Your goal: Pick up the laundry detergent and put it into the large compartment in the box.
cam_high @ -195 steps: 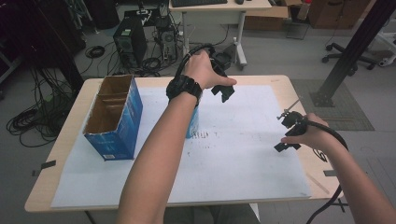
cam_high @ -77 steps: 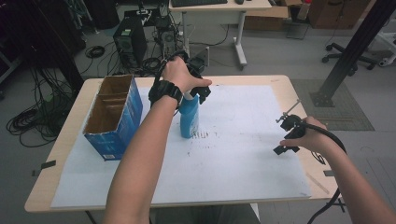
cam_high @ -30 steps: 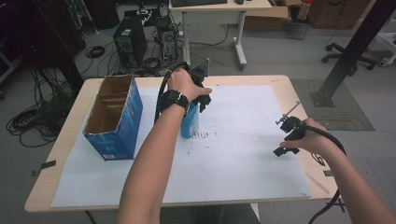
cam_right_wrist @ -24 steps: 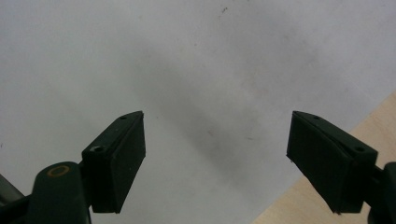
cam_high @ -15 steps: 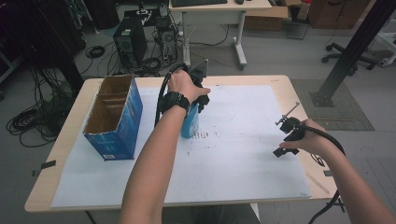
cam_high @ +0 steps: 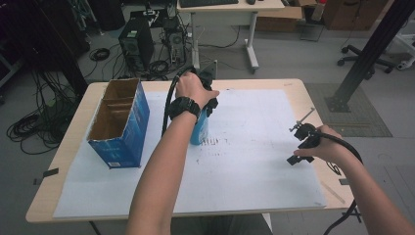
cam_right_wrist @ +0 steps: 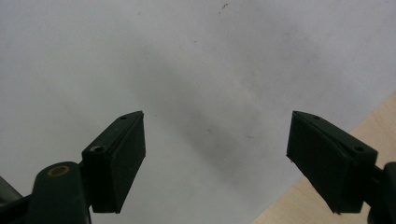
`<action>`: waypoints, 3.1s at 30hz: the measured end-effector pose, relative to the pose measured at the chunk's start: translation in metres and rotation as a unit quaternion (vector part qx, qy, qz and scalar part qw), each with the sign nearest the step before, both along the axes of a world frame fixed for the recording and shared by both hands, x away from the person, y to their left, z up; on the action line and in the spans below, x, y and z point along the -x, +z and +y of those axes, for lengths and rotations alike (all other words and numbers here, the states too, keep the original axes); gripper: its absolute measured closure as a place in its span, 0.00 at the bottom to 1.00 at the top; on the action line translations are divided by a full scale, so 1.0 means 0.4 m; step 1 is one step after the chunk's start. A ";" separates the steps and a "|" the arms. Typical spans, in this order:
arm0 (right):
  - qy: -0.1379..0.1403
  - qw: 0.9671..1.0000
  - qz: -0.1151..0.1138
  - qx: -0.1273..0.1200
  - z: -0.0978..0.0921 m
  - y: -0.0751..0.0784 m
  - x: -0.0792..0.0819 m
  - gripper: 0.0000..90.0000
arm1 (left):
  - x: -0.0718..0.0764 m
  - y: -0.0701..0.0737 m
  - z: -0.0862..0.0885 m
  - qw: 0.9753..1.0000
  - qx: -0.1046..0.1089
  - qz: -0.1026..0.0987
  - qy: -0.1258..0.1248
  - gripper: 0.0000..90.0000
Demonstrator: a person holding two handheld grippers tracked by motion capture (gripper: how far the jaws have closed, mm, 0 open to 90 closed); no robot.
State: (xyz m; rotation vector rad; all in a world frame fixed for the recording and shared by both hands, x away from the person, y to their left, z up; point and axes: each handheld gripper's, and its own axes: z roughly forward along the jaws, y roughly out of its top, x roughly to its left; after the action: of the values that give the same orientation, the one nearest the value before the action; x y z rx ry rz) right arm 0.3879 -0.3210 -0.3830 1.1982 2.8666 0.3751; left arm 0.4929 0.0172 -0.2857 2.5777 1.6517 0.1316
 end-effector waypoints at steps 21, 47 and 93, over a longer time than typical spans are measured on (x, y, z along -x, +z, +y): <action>0.000 1.000 -0.001 0.002 0.002 0.000 0.000 0.22 | -0.006 0.002 0.005 1.000 0.004 0.005 0.015 0.41; 0.006 1.000 -0.001 0.003 0.019 0.007 -0.006 0.22 | 0.013 0.067 0.024 1.000 0.011 0.014 -0.009 0.42; 0.005 1.000 -0.007 -0.003 0.016 0.029 -0.008 0.22 | 0.072 0.257 0.056 0.996 0.018 0.015 -0.084 0.42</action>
State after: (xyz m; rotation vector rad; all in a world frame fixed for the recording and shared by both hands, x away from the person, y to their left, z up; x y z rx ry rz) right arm 0.3911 -0.3144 -0.3714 1.1762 2.8623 0.3907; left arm 0.4642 0.0394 -0.1827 2.6886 1.4236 0.0527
